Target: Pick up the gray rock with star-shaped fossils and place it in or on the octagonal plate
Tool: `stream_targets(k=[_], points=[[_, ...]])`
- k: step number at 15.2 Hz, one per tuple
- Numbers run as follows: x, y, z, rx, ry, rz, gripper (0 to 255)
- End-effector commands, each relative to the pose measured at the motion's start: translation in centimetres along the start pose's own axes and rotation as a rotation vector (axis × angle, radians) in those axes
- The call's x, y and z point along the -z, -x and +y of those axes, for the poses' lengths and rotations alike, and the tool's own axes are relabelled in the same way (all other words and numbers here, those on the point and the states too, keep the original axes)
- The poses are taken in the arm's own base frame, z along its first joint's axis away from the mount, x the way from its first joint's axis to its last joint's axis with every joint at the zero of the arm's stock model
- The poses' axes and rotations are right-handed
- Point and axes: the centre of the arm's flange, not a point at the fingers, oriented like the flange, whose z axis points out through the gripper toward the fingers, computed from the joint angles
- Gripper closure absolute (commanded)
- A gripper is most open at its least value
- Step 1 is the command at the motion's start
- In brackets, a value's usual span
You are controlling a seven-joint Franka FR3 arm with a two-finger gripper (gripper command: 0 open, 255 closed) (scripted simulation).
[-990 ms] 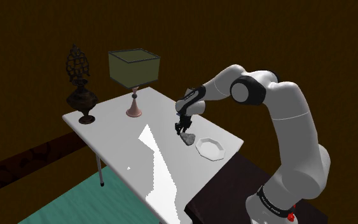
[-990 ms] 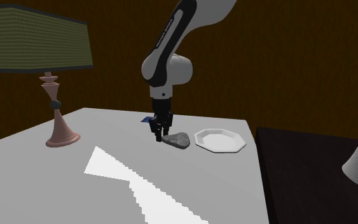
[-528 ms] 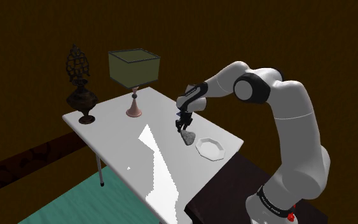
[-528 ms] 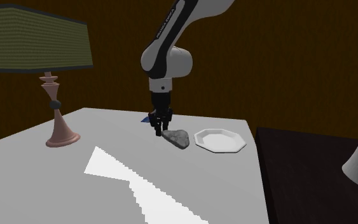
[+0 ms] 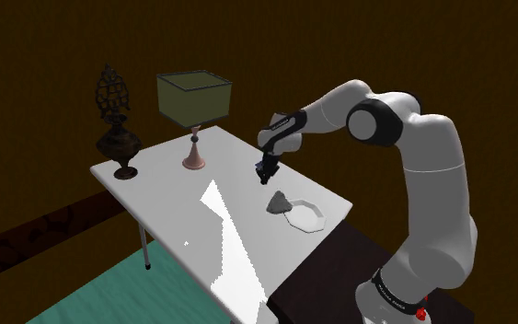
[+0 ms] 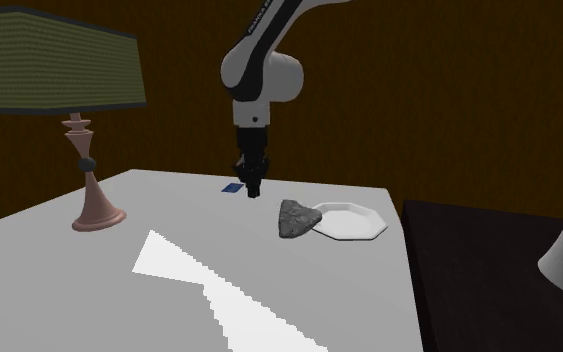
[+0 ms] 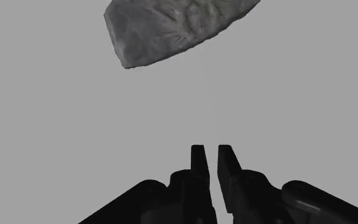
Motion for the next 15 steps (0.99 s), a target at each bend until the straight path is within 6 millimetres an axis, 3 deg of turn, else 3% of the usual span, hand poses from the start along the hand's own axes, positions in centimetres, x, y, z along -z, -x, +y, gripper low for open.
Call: stream_targets(k=[1,4,5,12,13,15], points=[[1.1,0.2,0.0,0.0,0.0,-0.001,255],[1.3,0.1,-0.1,0.0,0.0,0.0,255],[1.3,0.1,-0.1,0.0,0.0,0.0,0],[-1.6,3.4,5.3,-0.79,0.119,-0.148,0],[-1.9,4.0,5.6,-0.87,0.132,-0.164,0],[-2.9,4.2,5.7,-0.87,0.132,-0.164,0]])
